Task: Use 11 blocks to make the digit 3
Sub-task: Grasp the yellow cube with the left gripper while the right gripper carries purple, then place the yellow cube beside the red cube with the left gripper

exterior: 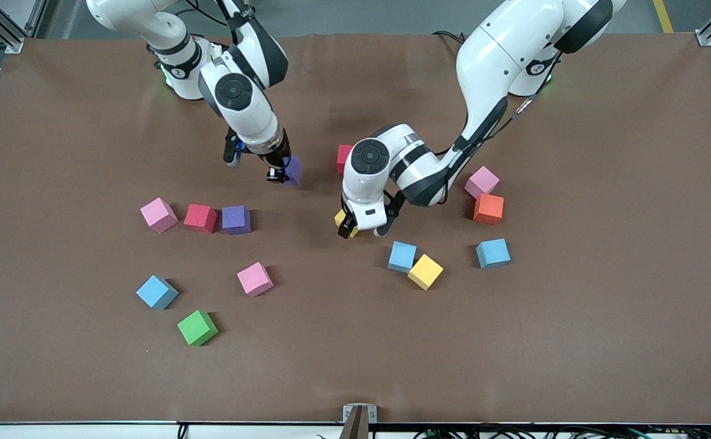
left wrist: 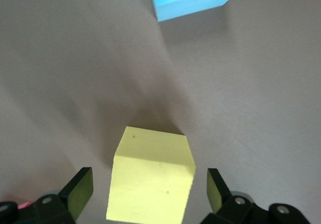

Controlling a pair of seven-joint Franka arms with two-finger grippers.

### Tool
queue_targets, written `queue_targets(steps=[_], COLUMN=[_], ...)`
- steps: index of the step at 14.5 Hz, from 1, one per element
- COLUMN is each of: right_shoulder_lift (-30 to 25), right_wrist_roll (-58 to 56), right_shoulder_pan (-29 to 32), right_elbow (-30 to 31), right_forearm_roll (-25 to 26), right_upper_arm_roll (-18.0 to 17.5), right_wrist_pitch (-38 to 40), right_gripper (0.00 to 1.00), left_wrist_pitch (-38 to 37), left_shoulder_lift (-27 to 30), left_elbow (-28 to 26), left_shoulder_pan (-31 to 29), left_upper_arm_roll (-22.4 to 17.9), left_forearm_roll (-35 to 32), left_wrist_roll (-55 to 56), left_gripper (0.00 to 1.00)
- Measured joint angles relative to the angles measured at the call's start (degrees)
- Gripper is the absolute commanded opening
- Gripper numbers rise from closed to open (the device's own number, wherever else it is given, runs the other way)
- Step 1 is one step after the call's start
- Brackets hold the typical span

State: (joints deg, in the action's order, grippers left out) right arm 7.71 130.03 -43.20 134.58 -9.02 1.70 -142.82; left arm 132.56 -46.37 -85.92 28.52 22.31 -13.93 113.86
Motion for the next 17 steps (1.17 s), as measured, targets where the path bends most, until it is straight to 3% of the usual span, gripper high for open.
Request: queue_targets(steps=[2,3,4,5,6,7,13,17], right_shoulder_lift=[2.7,3.8,4.8,5.5,6.0,6.2,6.9,7.8], right_wrist_roll=[2.4,2.9,3.1,3.1,3.1,3.1,3.1,3.1], right_shoulder_pan=[-3.1,-4.1,-4.8,-5.4,-5.9,-6.3,-8.4,-8.7], right_elbow=[0.1,0.1,0.1,0.1,0.1,0.1,0.1,0.0], right_forearm_roll=[0.0,0.0,0.0,0.0,0.0,0.0,0.0,0.0], right_upper_arm_roll=[0.0,0.0,0.0,0.0,0.0,0.0,0.0,0.0], right_wrist_pitch=[-2.6,-3.5,-4.1,-4.4,-4.5,-4.7,-5.9,-6.7], right_gripper=[0.00,0.00,0.00,0.00,0.00,0.00,0.00,0.00], left_wrist_pitch=[0.0,0.0,0.0,0.0,0.0,0.0,-0.2,-0.5], left_shoulder_lift=[-0.8,-1.0,-1.3,-1.5,-1.7,-1.7,-1.5,3.3], left_elbow=[0.2,0.2,0.3,0.3,0.3,0.4,0.3,-5.0], left_shoulder_pan=[0.2,0.2,0.2,0.2,0.2,0.2,0.1,0.1], left_upper_arm_roll=[0.0,0.0,0.0,0.0,-0.1,-0.2,-0.3,-0.2], left_forearm_roll=[0.0,0.0,0.0,0.0,0.0,0.0,0.0,0.0], left_wrist_roll=[0.0,0.0,0.1,0.4,0.9,1.3,8.8,18.2], left_gripper=[1.00,0.86,0.61,0.43,0.31,0.27,0.24,0.24])
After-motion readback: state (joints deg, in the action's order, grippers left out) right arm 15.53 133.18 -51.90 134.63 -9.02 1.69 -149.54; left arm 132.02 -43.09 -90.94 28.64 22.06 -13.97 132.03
